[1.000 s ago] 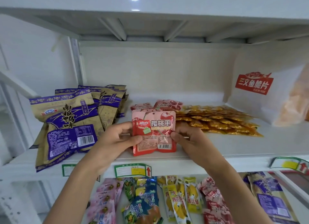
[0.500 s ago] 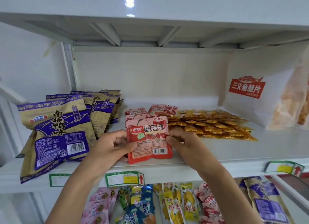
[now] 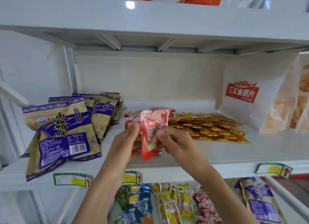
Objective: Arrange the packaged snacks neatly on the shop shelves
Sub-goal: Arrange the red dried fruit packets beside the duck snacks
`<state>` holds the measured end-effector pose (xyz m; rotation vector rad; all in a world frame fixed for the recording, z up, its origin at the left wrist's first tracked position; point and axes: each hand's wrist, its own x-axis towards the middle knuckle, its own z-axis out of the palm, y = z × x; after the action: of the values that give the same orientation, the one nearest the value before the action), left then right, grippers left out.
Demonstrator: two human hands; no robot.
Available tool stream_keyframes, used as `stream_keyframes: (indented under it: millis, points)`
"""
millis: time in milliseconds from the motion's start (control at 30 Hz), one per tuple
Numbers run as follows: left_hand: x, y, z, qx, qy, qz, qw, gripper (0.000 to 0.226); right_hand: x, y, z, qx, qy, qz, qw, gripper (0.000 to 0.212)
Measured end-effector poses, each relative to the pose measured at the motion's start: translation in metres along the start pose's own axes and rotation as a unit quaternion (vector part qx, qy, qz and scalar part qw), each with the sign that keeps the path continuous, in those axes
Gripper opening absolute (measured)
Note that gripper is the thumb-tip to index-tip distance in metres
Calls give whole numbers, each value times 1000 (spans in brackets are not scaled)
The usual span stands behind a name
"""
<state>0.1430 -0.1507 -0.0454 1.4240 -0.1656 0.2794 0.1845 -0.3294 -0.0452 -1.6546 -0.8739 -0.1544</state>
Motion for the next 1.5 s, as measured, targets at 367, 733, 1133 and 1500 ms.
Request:
stream_keyframes:
  millis: [367,733,1133,1500]
  points:
    - [12,2,-48,285,20,-37,957,21,0,18,0,-299,61,110,946,31]
    - [18,-5,-57,495,100,97,858,70,39,6,-12,-416,-223,116,874,44]
    - [19,5,-55,504,-52,42,861,44,294,91,1,-598,-195,126,767,37]
    - [37,-7,-66,562,-98,78,818,61,368,161,16,-568,-278,241,737,97]
